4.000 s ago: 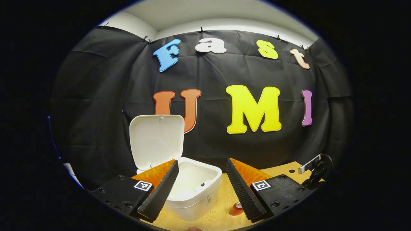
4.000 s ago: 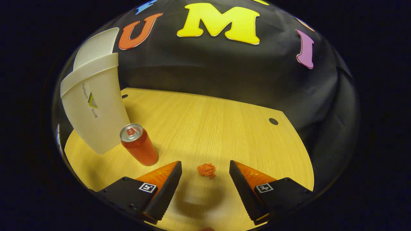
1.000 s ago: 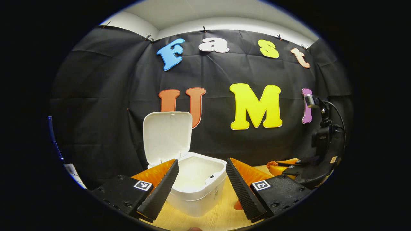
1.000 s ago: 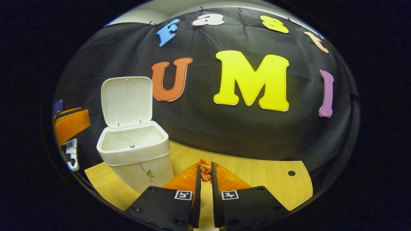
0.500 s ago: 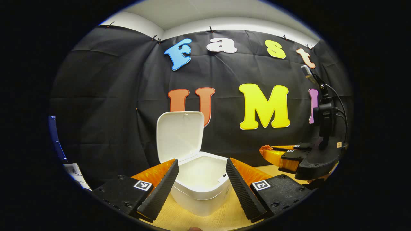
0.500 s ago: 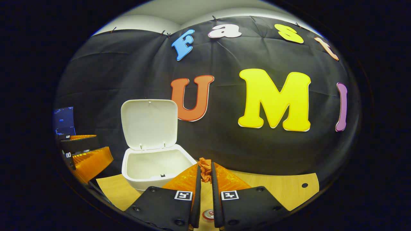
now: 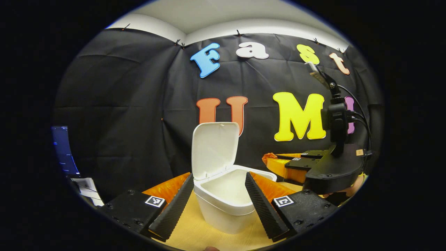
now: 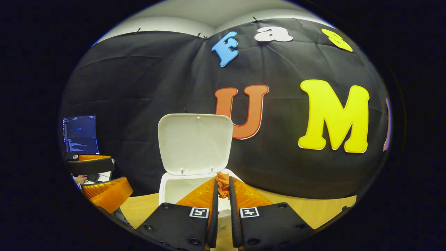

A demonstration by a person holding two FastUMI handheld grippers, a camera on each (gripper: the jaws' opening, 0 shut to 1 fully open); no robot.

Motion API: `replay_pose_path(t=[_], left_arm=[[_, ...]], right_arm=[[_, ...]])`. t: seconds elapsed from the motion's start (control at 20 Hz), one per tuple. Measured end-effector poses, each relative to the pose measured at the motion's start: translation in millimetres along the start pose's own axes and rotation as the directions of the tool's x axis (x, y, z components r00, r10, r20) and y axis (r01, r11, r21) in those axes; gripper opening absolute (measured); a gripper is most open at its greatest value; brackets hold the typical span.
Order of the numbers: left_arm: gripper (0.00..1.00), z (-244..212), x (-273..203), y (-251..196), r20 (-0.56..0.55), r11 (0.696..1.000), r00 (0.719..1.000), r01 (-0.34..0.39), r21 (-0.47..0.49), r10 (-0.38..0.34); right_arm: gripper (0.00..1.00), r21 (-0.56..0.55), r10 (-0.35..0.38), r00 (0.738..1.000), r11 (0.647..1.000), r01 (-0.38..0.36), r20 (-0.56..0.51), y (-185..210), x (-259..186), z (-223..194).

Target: Press the lid of the desktop garbage bin to open it, pick up the crumpled paper on the desktop and throw it into the bin, then pick up the pop can on the desktop and drop it into the bin, and finally close the garbage bin lid.

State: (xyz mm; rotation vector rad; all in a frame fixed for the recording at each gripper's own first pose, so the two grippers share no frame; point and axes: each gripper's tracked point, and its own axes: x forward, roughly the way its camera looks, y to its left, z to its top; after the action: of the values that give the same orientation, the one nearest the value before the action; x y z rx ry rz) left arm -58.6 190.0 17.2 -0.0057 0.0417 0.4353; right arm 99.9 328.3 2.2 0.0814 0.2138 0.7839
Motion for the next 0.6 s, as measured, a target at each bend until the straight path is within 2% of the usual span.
replay_pose_path(t=[0.15, 0.25, 0.3, 0.35, 0.45, 0.5, 0.6], left_arm=[[0.97, 0, -1, 10, -0.004, 1.0, 1.0, -0.024, -0.002, 0.024], [1.0, -4, -4, 15, -0.008, 0.999, 0.999, -0.036, -0.004, 0.036], [0.97, -4, -3, 17, -0.009, 0.999, 0.999, -0.042, -0.004, 0.042], [0.97, -4, -3, 20, -0.01, 0.999, 0.999, -0.047, -0.004, 0.047], [0.97, -5, -3, 22, -0.015, 0.998, 0.998, -0.057, -0.007, 0.057], [0.97, -7, -4, 22, -0.017, 0.998, 0.998, -0.06, -0.01, 0.06], [1.0, -8, -2, 23, -0.02, 0.998, 0.998, -0.063, -0.013, 0.062]], right_arm=[[0.2, -0.02, 0.031, 0.999, 0.999, -0.031, -0.023, 16, 17, -9], [0.27, -0.027, 0.038, 0.998, 0.999, -0.04, -0.045, 21, 26, -17], [0.34, -0.024, 0.041, 0.998, 0.999, -0.043, -0.057, 23, 28, -21], [0.35, -0.023, 0.042, 0.997, 0.999, -0.043, -0.063, 25, 29, -22], [0.47, -0.027, 0.041, 0.997, 0.999, -0.042, -0.064, 28, 33, -24], [0.64, -0.029, 0.043, 0.997, 0.999, -0.045, -0.064, 29, 32, -23], [0.75, -0.041, 0.031, 0.998, 0.999, -0.033, -0.056, 25, 29, -22]])
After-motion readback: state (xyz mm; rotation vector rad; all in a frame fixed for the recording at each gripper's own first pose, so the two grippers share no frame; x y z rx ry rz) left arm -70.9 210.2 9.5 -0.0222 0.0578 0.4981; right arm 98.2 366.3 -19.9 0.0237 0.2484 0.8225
